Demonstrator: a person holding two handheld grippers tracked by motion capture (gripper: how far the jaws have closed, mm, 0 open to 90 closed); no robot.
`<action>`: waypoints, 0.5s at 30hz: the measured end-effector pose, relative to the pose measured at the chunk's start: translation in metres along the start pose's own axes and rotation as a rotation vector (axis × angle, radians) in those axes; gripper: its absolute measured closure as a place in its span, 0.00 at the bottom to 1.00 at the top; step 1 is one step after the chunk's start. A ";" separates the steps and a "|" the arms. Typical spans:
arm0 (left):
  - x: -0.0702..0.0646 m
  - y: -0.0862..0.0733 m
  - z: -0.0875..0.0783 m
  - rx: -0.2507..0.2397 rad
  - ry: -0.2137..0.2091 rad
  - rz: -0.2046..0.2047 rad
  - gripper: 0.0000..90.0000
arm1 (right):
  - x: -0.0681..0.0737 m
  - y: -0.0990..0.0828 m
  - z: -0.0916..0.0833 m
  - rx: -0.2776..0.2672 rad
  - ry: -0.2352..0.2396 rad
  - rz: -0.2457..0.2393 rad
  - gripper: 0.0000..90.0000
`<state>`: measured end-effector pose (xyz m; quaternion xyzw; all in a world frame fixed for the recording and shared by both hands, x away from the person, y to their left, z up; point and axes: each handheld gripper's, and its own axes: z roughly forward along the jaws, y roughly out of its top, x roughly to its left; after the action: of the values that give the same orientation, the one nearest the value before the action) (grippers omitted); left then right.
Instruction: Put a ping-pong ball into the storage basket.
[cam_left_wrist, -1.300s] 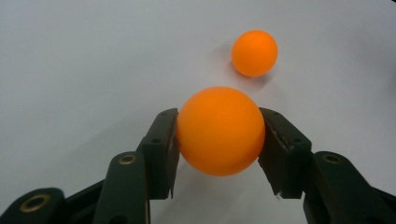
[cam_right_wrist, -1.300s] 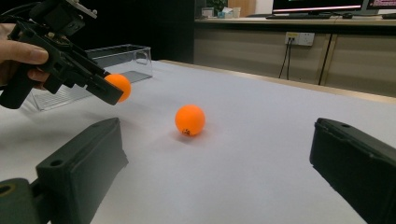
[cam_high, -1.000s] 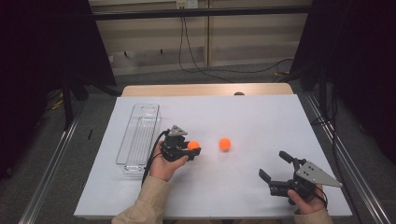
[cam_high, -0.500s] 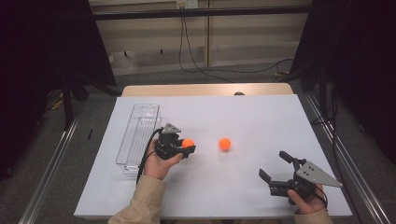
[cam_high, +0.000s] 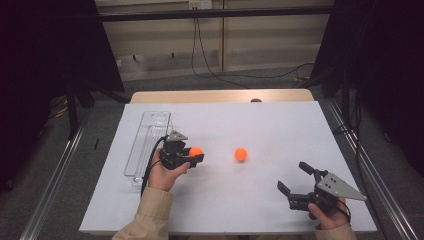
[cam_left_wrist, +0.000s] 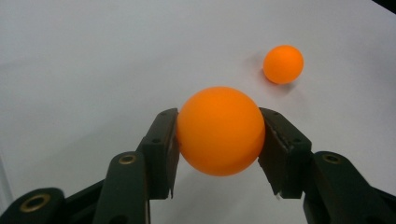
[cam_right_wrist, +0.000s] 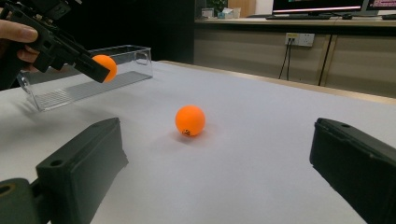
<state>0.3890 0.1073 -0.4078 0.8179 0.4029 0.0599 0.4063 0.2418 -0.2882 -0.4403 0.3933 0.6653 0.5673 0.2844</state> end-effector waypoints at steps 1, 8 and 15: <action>0.001 0.000 -0.001 0.002 0.004 0.002 0.56 | 0.000 0.000 0.000 0.000 0.000 0.000 0.03; 0.004 0.000 -0.003 0.004 0.005 -0.004 0.56 | 0.000 0.000 0.000 0.000 -0.002 0.004 0.03; 0.006 0.000 -0.006 0.005 0.008 -0.008 0.56 | 0.000 0.000 0.000 0.000 -0.001 0.003 0.03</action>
<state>0.3902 0.1159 -0.4052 0.8170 0.4081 0.0605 0.4029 0.2415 -0.2882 -0.4401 0.3944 0.6646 0.5676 0.2839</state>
